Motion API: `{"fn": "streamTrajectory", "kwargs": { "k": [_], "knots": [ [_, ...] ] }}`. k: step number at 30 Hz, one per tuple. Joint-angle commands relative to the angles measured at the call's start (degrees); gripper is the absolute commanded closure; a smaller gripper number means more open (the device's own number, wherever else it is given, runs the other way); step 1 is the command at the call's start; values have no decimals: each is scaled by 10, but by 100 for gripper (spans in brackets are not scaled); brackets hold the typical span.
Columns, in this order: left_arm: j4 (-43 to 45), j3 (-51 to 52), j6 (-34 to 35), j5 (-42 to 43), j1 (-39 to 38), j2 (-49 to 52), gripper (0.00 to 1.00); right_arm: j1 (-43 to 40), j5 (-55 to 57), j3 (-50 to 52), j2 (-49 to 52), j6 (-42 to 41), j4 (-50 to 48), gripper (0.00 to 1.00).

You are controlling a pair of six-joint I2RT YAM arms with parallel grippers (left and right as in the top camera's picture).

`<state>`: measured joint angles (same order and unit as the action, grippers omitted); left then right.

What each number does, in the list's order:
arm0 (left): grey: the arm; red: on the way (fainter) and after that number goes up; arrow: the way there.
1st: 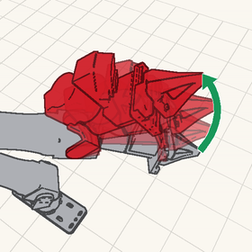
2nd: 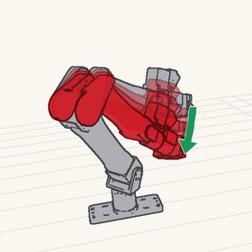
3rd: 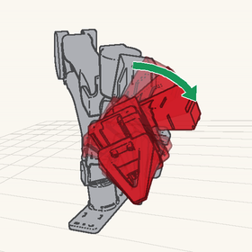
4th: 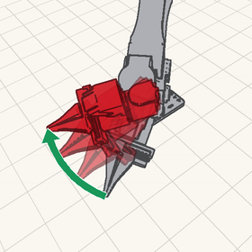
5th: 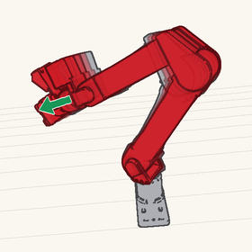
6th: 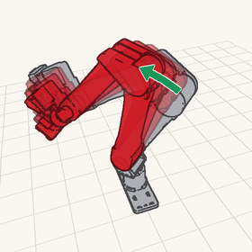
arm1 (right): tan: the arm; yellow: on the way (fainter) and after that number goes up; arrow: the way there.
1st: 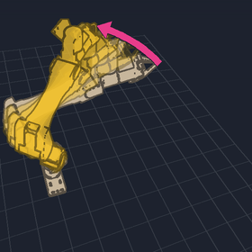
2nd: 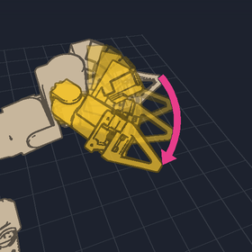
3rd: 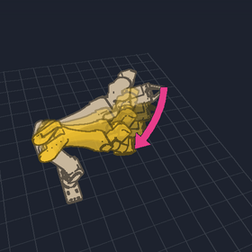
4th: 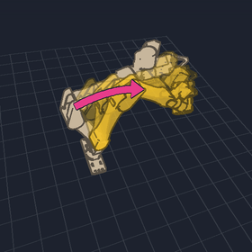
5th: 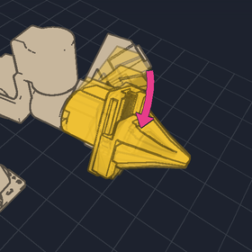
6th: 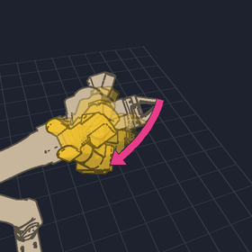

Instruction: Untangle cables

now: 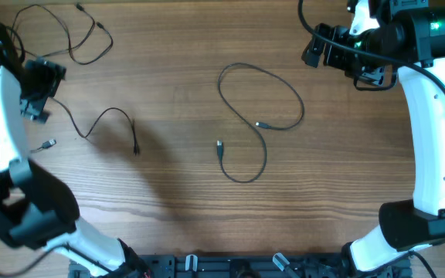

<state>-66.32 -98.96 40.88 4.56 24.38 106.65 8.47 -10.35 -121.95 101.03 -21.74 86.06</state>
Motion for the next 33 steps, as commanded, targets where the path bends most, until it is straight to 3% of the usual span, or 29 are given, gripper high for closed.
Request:
{"fn": "streamTrajectory", "kwargs": {
  "k": [1, 4, 7, 9, 11, 14, 16, 17, 19, 22, 28, 33],
  "knots": [
    [-90, -5, -1, 27, -3, -28, 0, 3, -8, -2, -1, 2, -7, 0],
    [-87, 51, 6, 49, -15, -27, 0, 3, -8, -2, -1, 1, -13, 0],
    [39, 191, 125, 62, -38, -27, 0, 3, -23, -2, -1, 1, -14, 0],
    [161, 259, 153, 66, -57, -26, 0, 3, -23, -2, -1, 2, -13, 0],
    [202, 296, 197, 66, -69, -26, 5, 3, -23, -2, -1, 1, -13, 0],
    [240, 317, 210, 49, -80, -26, 28, 3, -23, -2, -1, 2, -14, 0],
    [255, 317, 209, 10, -80, -26, 53, 3, -23, -2, -1, 2, -14, 0],
    [261, 317, 209, -9, -79, -26, 71, 3, -23, -2, -1, 2, -14, 0],
    [269, 313, 172, -15, -71, -26, 96, 3, -23, -2, -1, 2, -13, 0],
    [254, 254, 80, -12, -56, -38, 96, 3, -22, -2, -1, 5, -14, 0],
    [237, 158, 53, -4, -14, -66, 96, 3, -22, -2, -1, 8, -12, 0],
    [235, 160, 43, -110, -12, -63, 96, 3, -23, -2, -1, 7, -14, 0]
  ]
}}
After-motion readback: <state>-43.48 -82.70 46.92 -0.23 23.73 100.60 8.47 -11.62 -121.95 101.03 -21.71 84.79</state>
